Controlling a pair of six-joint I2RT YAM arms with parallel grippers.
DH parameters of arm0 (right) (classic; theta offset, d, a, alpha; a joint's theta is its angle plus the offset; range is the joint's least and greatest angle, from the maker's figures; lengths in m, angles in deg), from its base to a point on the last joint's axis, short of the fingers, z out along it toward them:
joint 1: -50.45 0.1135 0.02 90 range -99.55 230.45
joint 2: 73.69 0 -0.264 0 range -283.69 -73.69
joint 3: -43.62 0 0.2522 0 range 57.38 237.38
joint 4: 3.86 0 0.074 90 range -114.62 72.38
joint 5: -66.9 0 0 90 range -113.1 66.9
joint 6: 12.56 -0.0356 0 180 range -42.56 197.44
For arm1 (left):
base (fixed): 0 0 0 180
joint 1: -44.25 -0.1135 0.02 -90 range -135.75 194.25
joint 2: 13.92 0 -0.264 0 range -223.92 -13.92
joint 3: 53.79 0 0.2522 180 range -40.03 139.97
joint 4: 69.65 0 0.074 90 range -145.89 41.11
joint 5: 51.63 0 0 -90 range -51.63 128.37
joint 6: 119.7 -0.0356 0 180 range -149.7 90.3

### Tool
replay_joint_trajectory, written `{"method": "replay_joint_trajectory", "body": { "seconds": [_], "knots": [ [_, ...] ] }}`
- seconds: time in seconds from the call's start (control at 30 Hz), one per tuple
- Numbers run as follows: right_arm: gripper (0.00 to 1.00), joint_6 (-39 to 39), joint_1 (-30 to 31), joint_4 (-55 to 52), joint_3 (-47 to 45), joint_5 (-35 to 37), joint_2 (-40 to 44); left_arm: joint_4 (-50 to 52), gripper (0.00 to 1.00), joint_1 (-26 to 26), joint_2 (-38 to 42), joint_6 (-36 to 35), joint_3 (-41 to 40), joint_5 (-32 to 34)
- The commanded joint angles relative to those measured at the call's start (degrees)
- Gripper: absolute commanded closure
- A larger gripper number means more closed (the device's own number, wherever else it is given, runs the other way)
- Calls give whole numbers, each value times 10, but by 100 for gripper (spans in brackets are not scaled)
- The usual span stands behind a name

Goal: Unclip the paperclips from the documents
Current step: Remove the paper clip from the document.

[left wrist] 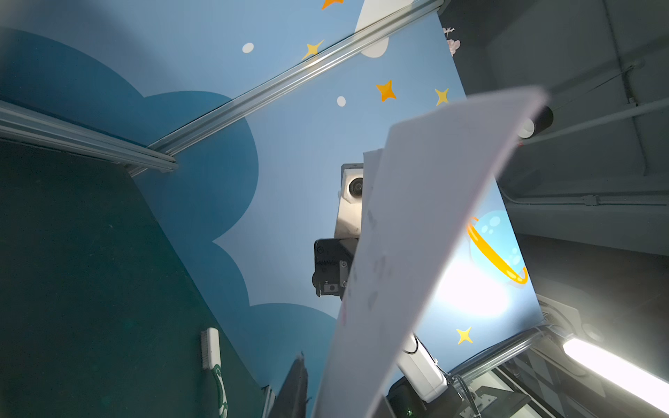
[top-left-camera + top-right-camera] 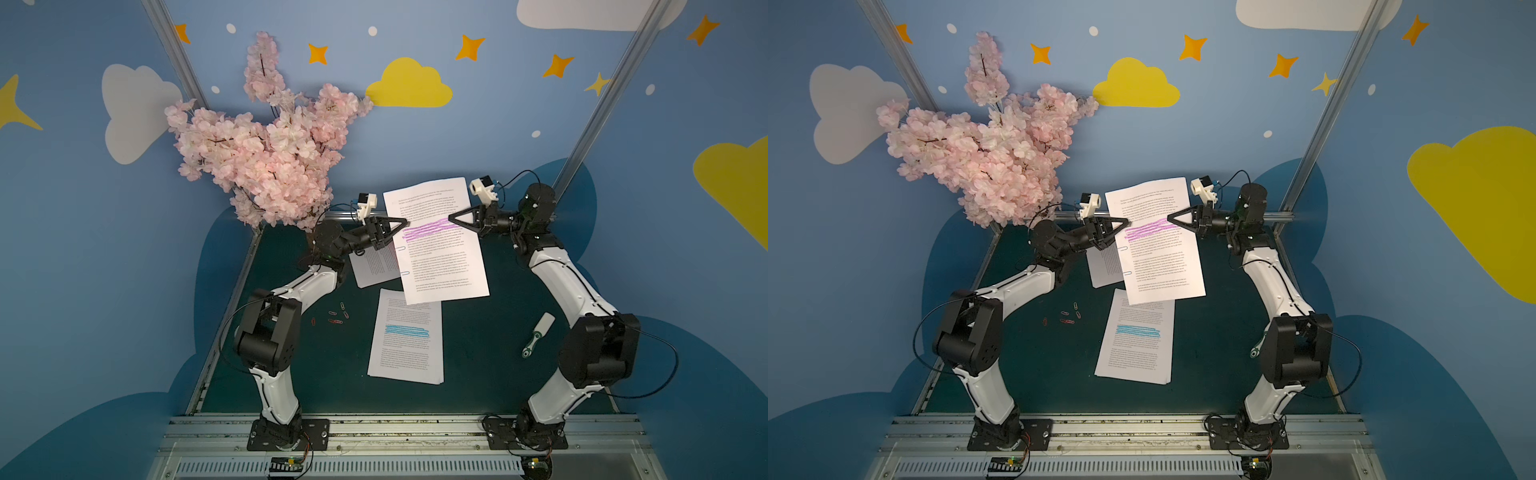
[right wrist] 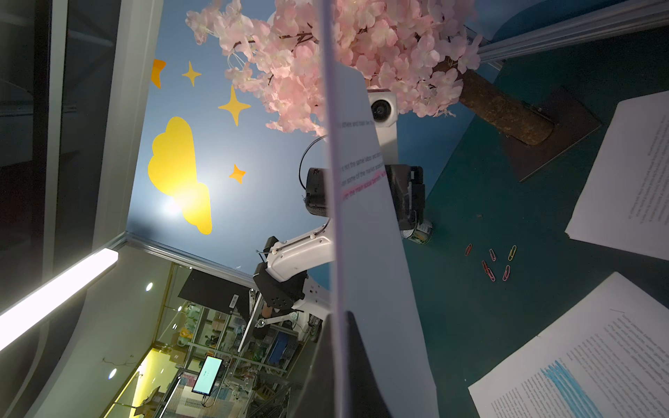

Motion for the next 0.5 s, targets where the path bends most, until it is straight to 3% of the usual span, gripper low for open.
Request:
{"method": "replay_joint_trajectory", "body": {
  "seconds": [0.0,0.23,0.47],
  "knots": [
    [100,0,-10,21,11,-10,0,1,75,-3,6,-6,13,0],
    [100,5,-15,17,5,-14,1,20,75,-5,-3,-13,27,9],
    [100,9,-23,13,2,-14,2,25,85,-9,-7,-10,36,9]
  ]
}}
